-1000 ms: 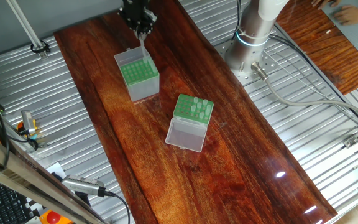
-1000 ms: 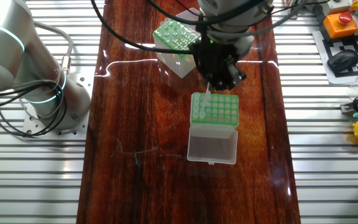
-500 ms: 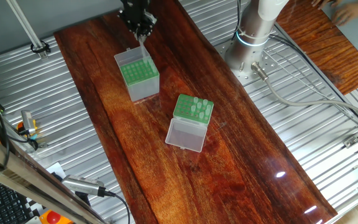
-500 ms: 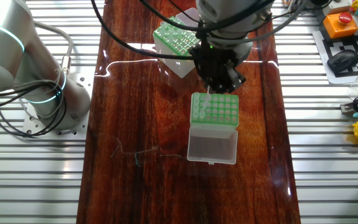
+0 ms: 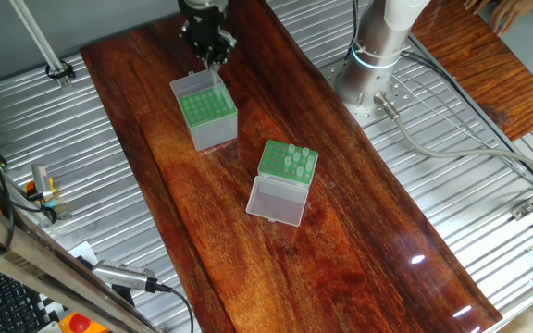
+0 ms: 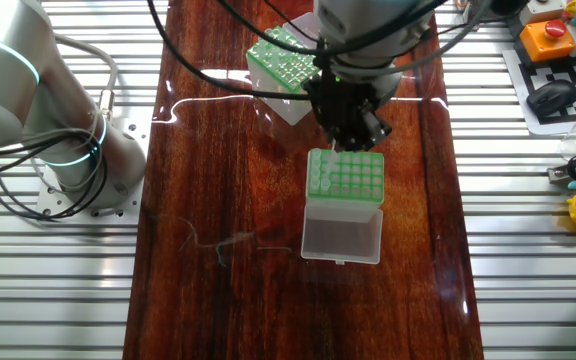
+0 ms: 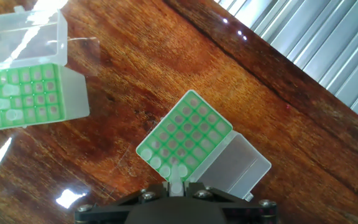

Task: Transfer all large pipette tips from one holder to another

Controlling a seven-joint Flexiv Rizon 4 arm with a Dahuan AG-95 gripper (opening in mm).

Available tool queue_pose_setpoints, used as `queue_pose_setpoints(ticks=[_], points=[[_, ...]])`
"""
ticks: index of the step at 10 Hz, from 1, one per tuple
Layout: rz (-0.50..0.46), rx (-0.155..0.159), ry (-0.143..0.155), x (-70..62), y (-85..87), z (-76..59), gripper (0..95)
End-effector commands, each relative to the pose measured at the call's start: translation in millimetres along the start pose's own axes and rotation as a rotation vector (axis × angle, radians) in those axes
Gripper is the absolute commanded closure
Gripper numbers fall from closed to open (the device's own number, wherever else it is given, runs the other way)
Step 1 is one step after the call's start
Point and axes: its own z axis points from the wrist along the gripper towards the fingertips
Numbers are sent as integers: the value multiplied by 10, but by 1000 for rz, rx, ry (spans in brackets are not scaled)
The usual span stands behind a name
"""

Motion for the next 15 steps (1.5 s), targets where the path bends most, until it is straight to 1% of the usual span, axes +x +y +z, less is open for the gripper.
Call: queue_pose_setpoints(ticks=[1,3,5,6,8,9,10,11,12,13,15], points=[[-5,-6,-5,0,0,66,570],[-9,-6,-6,-1,-2,81,570],[3,-10,-17,-47,28,92,570],[15,-9,-15,-120,120,78,570],[60,-7,-12,-245,449,55,570],[89,-7,-13,-283,608,64,570],[150,-9,-10,-332,864,59,570],[151,3,17,-332,864,59,760],[144,-7,25,-332,864,59,760],[91,-26,18,-332,864,59,760],[77,-86,-31,-332,864,59,760]])
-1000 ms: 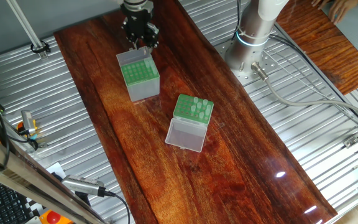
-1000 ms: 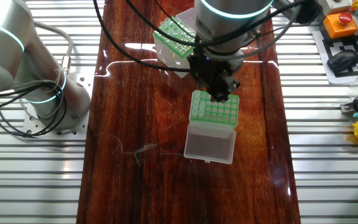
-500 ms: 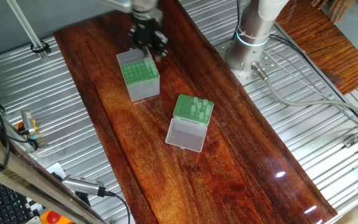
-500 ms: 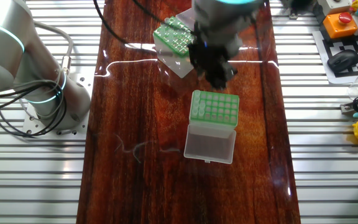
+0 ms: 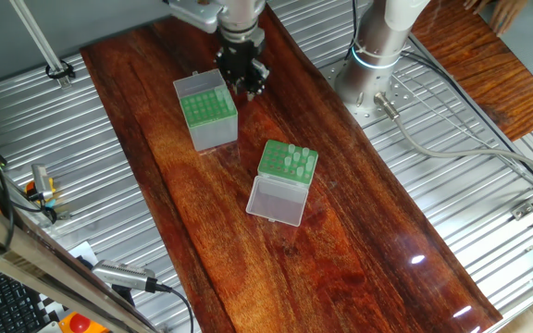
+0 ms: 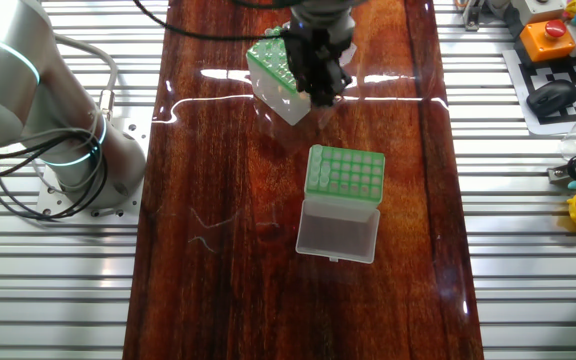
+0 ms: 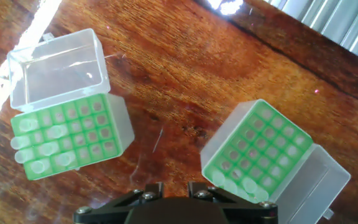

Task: Transfer all large pipette tips from one holder to another

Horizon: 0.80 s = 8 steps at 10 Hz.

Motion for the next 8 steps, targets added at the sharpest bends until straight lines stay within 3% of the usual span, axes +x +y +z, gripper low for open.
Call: queue_pose_setpoints(ticks=[1,3,5,8], points=[[-83,-84,-64,-20,132,24,760],[23,-37,-31,-191,809,178,760],[78,-29,-26,-204,870,187,760],[74,-43,-33,-204,870,187,760]])
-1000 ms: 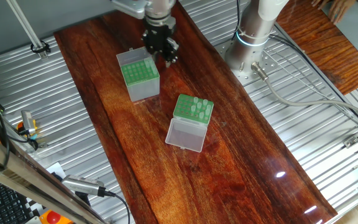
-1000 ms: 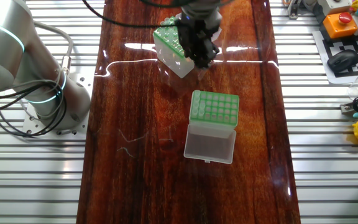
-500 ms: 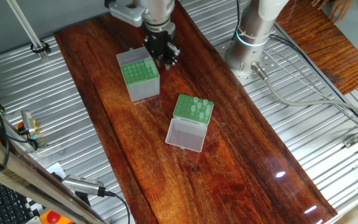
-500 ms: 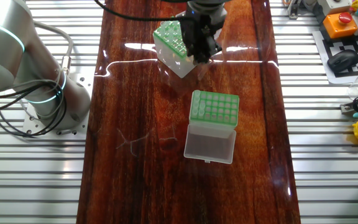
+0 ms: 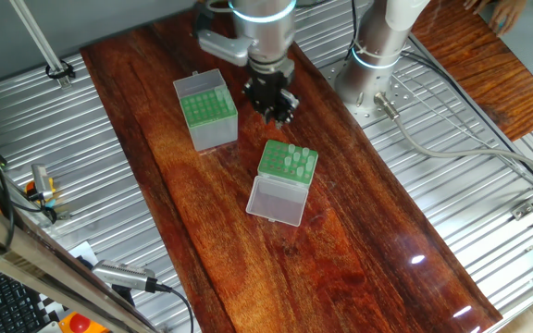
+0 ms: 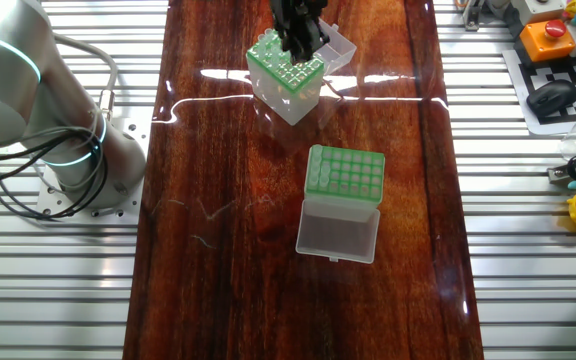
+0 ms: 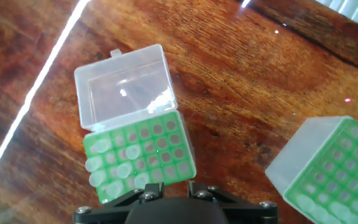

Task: Transfer all large pipette tips from one holder to another

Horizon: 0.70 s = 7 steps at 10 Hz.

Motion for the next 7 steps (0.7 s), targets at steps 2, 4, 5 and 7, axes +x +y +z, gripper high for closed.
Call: queue_pose_setpoints(ticks=[2,4,5,7], points=[[59,3,1,-98,94,59,760],[131,12,4,-310,336,246,760],[140,15,4,-306,322,229,760],[120,12,9,-306,322,229,760]])
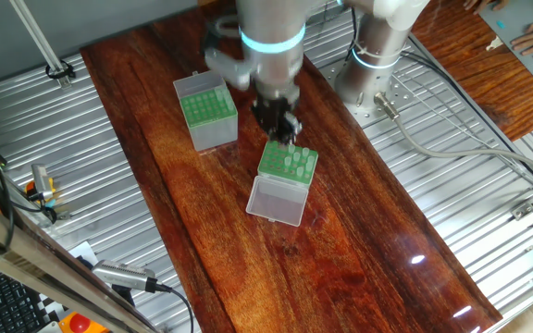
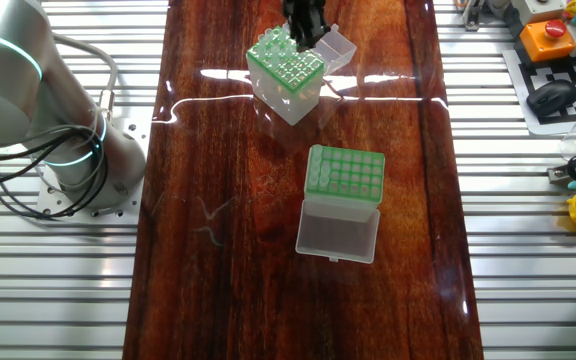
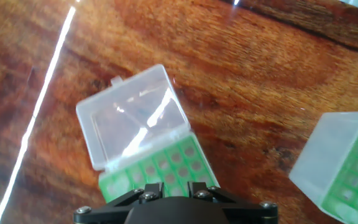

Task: Transfer all large pipette tips from one holder to another

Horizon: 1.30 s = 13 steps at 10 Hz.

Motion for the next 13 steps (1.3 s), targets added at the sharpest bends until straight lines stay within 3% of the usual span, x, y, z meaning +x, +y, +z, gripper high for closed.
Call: queue_pose_setpoints(ticks=[1,2,4,7,13], points=[[-21,-11,-3,54,-3,-31,760],[-20,-10,-4,54,-3,-31,760],[11,-5,-9,3,79,106,760],[27,-1,-12,45,112,224,760],[47,0,-19,86,179,350,760]])
